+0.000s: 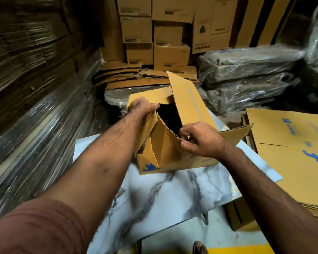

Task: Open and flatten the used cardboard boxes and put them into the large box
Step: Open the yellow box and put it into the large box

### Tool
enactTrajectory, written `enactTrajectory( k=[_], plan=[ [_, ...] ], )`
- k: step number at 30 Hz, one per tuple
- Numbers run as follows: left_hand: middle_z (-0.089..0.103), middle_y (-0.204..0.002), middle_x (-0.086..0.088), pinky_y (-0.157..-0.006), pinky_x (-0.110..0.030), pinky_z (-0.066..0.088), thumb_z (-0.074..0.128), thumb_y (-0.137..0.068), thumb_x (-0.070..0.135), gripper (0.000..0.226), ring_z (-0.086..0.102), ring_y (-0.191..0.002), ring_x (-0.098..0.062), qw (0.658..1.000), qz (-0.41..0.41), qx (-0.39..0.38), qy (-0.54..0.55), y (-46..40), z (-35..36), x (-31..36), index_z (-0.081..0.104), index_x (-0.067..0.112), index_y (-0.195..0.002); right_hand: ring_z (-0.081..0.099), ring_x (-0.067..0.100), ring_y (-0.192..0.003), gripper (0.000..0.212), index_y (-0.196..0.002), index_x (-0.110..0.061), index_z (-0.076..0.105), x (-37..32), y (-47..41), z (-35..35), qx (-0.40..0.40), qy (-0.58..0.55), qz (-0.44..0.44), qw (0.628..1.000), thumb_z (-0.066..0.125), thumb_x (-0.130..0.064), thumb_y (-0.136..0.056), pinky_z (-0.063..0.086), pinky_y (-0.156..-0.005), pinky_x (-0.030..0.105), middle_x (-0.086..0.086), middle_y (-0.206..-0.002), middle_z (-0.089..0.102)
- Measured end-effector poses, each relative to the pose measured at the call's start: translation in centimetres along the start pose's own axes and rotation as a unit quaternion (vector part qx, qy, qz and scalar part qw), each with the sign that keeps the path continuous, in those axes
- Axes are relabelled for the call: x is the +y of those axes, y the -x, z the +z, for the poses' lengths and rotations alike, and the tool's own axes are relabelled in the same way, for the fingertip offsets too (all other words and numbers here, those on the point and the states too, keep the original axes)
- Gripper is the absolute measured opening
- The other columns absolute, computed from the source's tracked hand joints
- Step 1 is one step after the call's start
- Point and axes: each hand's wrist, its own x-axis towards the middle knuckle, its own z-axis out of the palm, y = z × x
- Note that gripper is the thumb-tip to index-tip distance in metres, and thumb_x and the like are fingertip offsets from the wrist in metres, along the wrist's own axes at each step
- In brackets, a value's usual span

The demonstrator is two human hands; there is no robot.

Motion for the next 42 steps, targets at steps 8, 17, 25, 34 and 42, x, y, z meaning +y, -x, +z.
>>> enactTrajectory(
  k=[8, 17, 25, 34, 42],
  plan=[
    [0.053, -0.138, -0.018, -0.098, -0.041, 0.052, 0.057, -0.098, 0.042, 0.058, 0.057, -0.12, -0.033, 0.992, 0.027, -0.098, -0.068, 2.8, -0.1, -0.3, 0.049, 0.0, -0.137, 0.055, 0.005, -0.059, 0.021, -0.059, -0.019, 0.043, -2.2, 2.5, -0.8, -0.114, -0.154, 0.053, 0.98, 0.057, -0.022, -0.074, 0.041, -0.055, 0.033, -0.013, -0.056, 0.05],
    [0.052, -0.133, -0.002, -0.073, -0.036, 0.047, 0.051, -0.092, 0.064, 0.079, 0.055, -0.094, -0.021, 0.918, 0.023, -0.342, -0.202, 6.3, 2.7, -2.5, 0.028, 0.021, -0.155, 0.057, -0.015, -0.072, 0.015, -0.079, 0.005, 0.053, -2.0, 4.2, 0.1, -0.296, -0.312, 0.153, 0.89, 0.063, 0.005, -0.091, 0.04, -0.065, 0.008, -0.018, -0.061, 0.057],
    [0.005, -0.166, -0.009, -0.115, -0.06, 0.026, 0.056, -0.051, 0.096, 0.135, 0.018, -0.148, -0.037, 0.856, 0.073, -0.364, -0.361, 8.0, 5.6, -4.7, 0.003, 0.031, -0.157, 0.054, 0.017, -0.079, 0.04, -0.087, -0.009, 0.061, -1.8, 5.5, 0.6, -0.287, -0.318, 0.198, 0.882, 0.08, -0.041, -0.073, 0.041, -0.073, 0.036, 0.008, -0.081, 0.061],
    [-0.005, -0.166, -0.011, -0.114, -0.068, 0.009, 0.044, -0.077, 0.086, 0.102, -0.003, -0.152, -0.034, 0.935, 0.144, -0.192, -0.262, 9.4, 9.8, -8.8, 0.012, 0.03, -0.157, 0.052, 0.02, -0.111, 0.048, -0.123, -0.017, 0.061, 1.0, 8.7, 7.9, -0.227, -0.058, 0.199, 0.952, 0.075, -0.038, -0.082, 0.043, -0.096, 0.034, -0.001, -0.117, 0.054],
    [-0.009, -0.165, -0.011, -0.114, -0.067, 0.002, 0.043, -0.078, 0.085, 0.102, -0.008, -0.152, -0.034, 0.939, 0.117, -0.197, -0.256, 9.5, 10.2, -8.2, 0.01, 0.031, -0.157, 0.057, 0.022, -0.104, 0.039, -0.128, -0.018, 0.059, 2.7, 4.8, 8.1, -0.256, -0.049, 0.222, 0.939, 0.06, -0.038, -0.094, 0.047, -0.089, 0.033, 0.004, -0.114, 0.06]
  ],
)
